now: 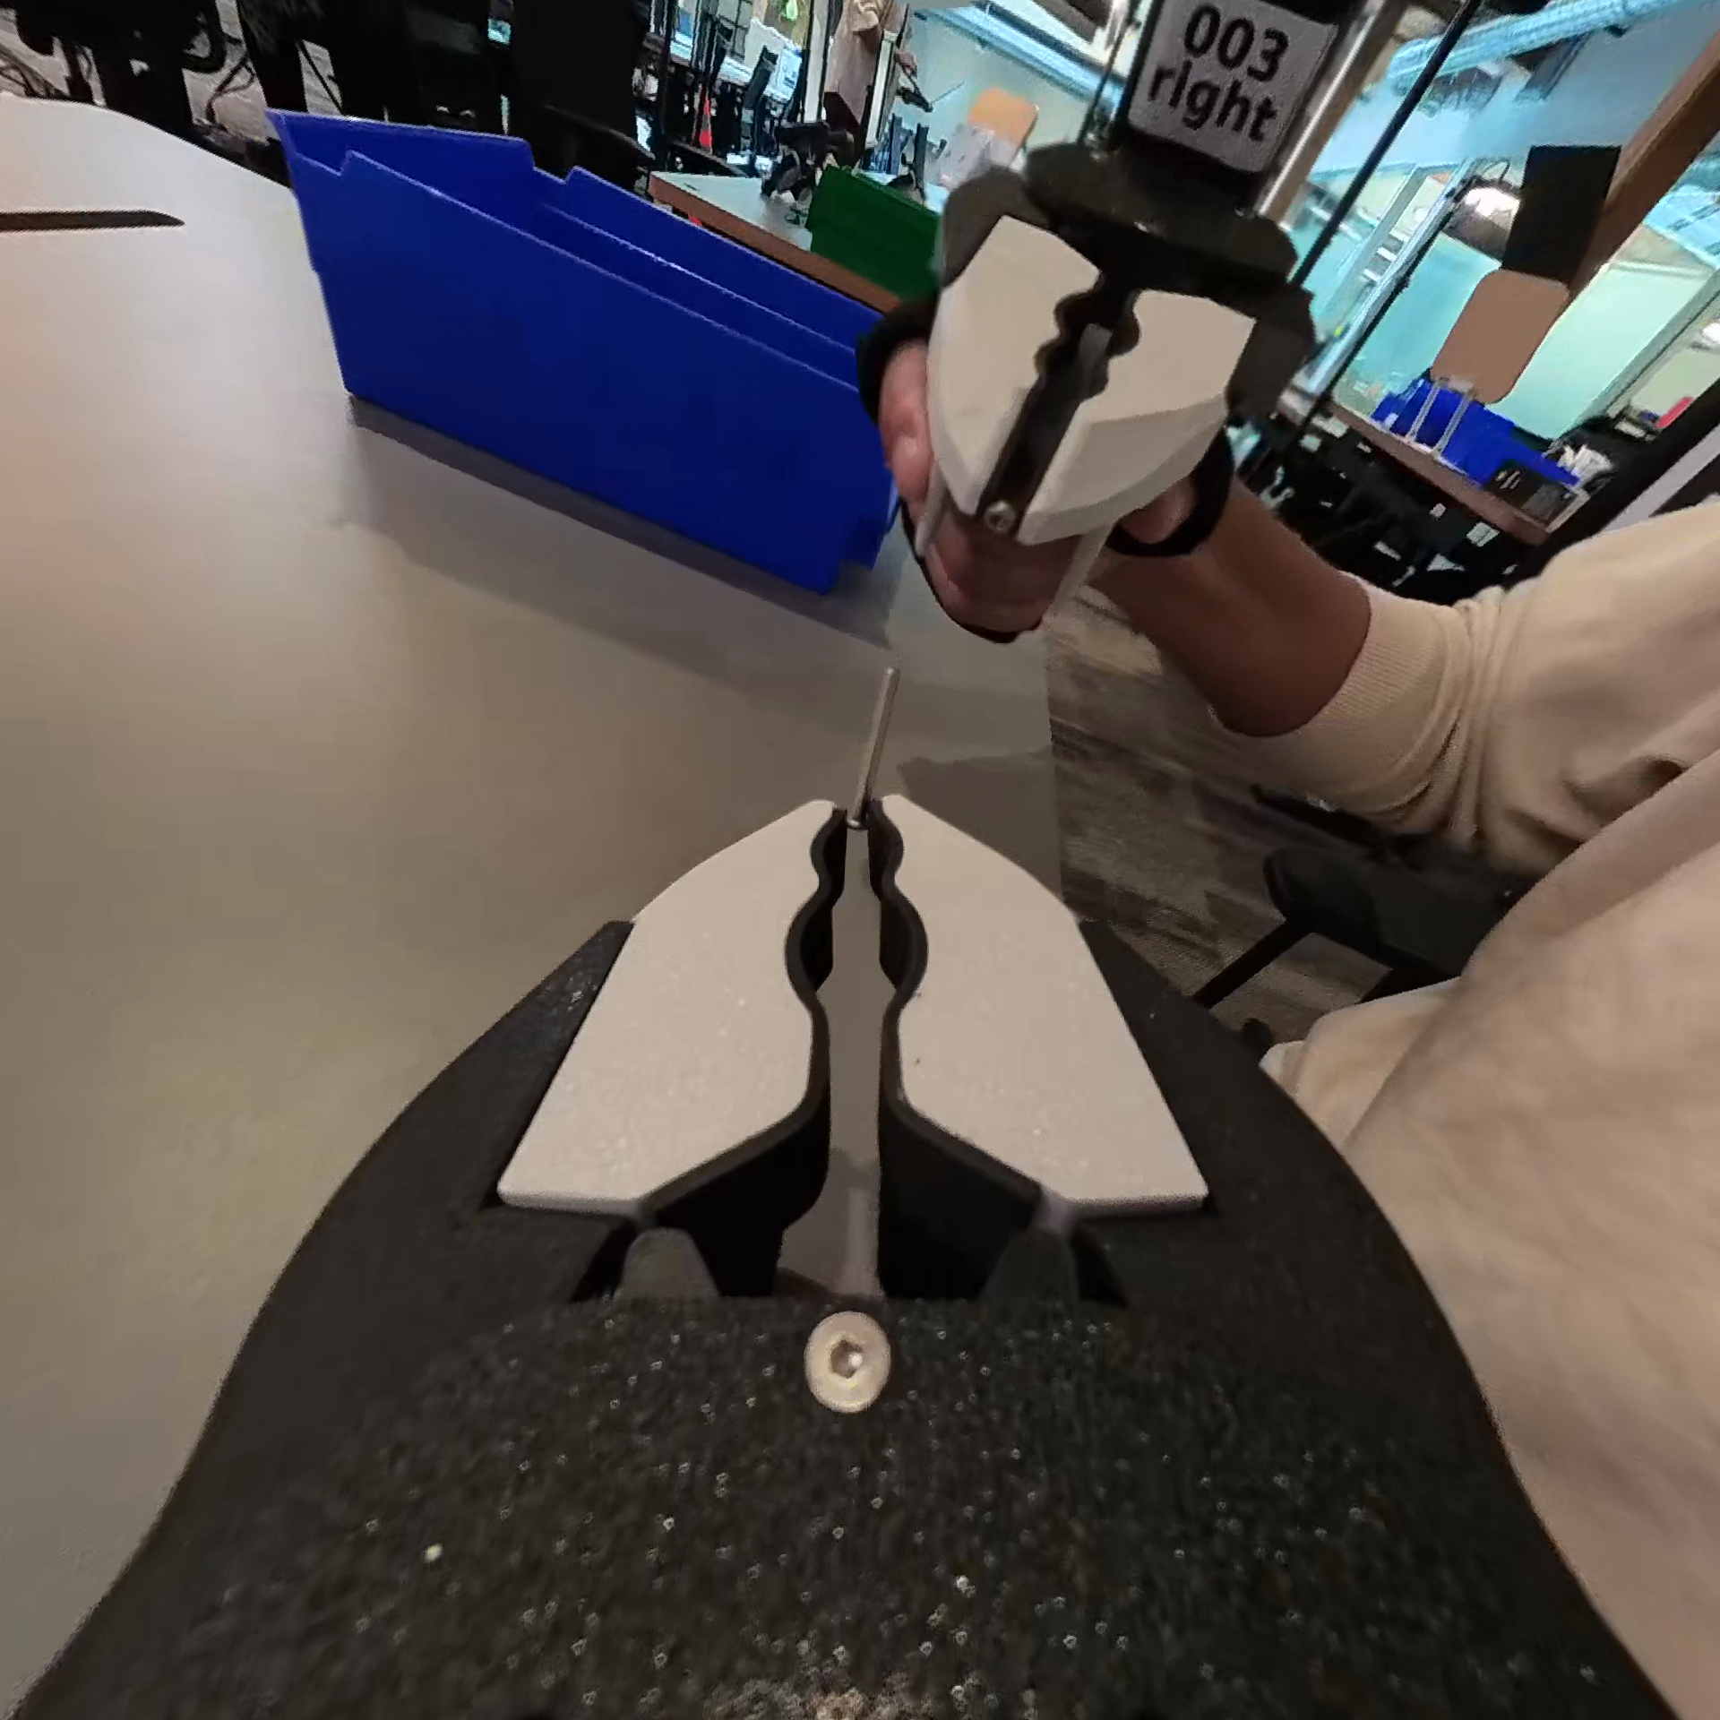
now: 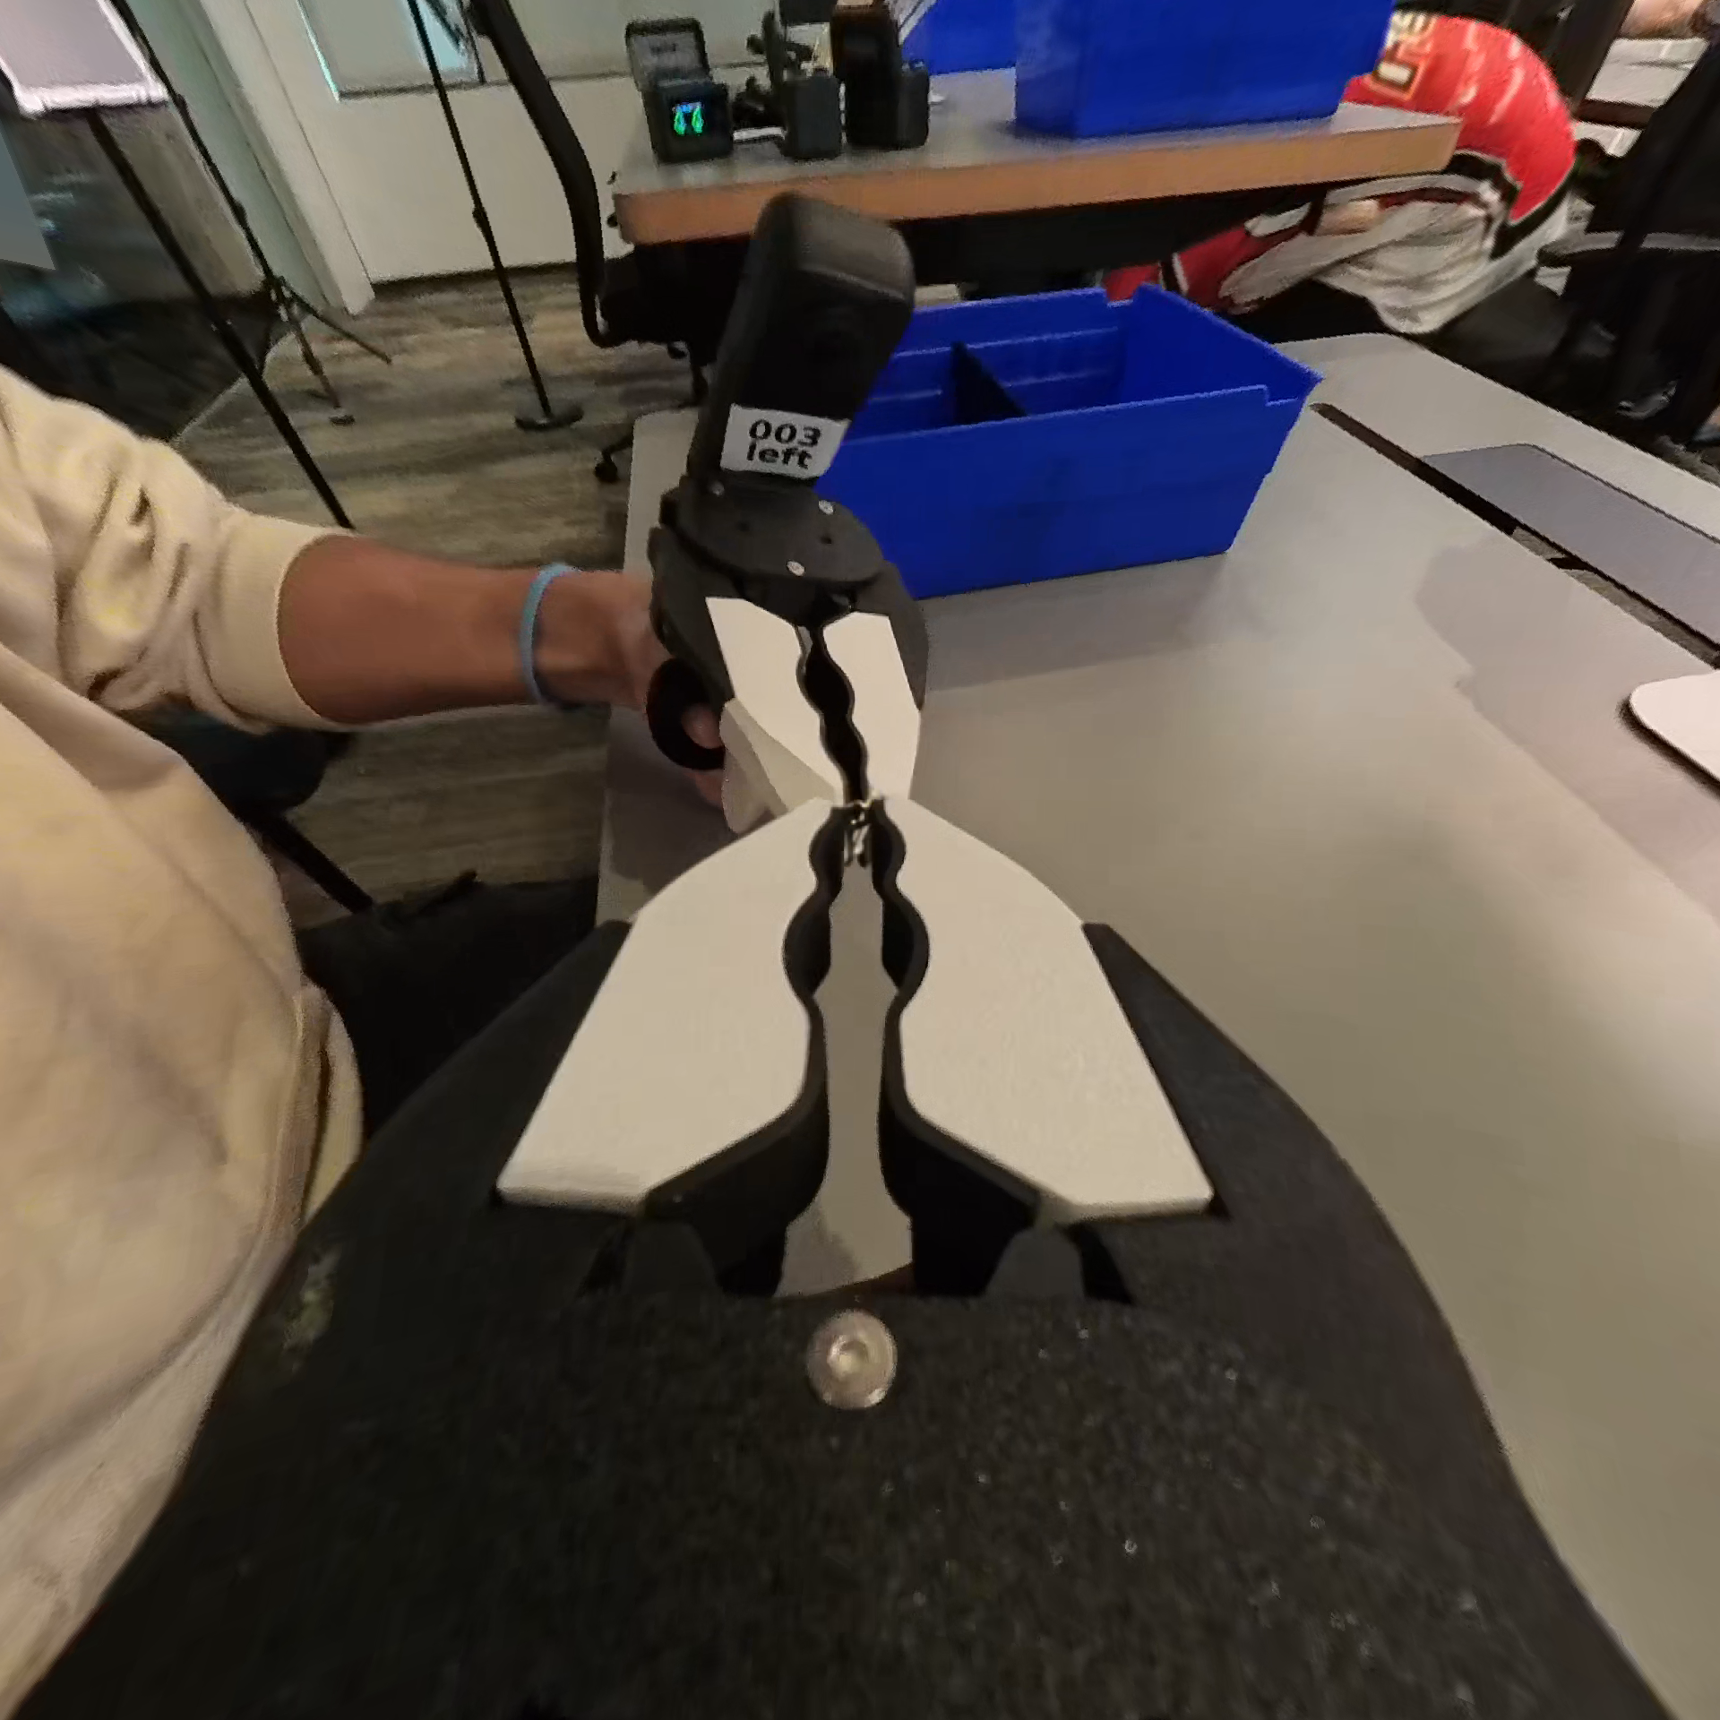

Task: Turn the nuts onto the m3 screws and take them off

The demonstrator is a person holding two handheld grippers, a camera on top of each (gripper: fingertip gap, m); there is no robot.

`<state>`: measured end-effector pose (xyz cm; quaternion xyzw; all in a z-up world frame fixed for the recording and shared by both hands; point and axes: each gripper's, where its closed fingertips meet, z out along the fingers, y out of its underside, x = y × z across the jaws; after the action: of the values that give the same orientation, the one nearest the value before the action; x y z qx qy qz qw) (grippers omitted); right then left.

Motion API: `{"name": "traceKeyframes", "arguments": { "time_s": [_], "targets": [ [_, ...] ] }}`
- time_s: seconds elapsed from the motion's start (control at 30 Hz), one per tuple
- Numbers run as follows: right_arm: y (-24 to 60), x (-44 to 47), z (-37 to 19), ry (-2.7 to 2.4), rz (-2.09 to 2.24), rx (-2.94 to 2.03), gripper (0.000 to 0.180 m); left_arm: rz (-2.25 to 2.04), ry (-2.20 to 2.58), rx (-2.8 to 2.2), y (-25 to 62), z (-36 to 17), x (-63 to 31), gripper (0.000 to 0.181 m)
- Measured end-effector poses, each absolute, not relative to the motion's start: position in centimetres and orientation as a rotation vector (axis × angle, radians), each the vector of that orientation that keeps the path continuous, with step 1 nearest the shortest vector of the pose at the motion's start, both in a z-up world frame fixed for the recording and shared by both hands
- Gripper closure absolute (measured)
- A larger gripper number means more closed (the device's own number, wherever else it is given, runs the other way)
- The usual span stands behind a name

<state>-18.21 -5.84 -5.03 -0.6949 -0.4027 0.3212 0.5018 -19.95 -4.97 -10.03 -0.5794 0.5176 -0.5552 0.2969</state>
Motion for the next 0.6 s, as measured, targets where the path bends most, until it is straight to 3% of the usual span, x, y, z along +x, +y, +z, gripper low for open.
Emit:
{"name": "traceKeyframes", "arguments": {
  "time_s": [0.6],
  "targets": [
    [-6.4,-19.9,-6.2,-1.207,0.623,-1.694,0.174,-1.347,1.502,-1.483,-6.3,-9.5,-20.0,0.177]
  ]
}}
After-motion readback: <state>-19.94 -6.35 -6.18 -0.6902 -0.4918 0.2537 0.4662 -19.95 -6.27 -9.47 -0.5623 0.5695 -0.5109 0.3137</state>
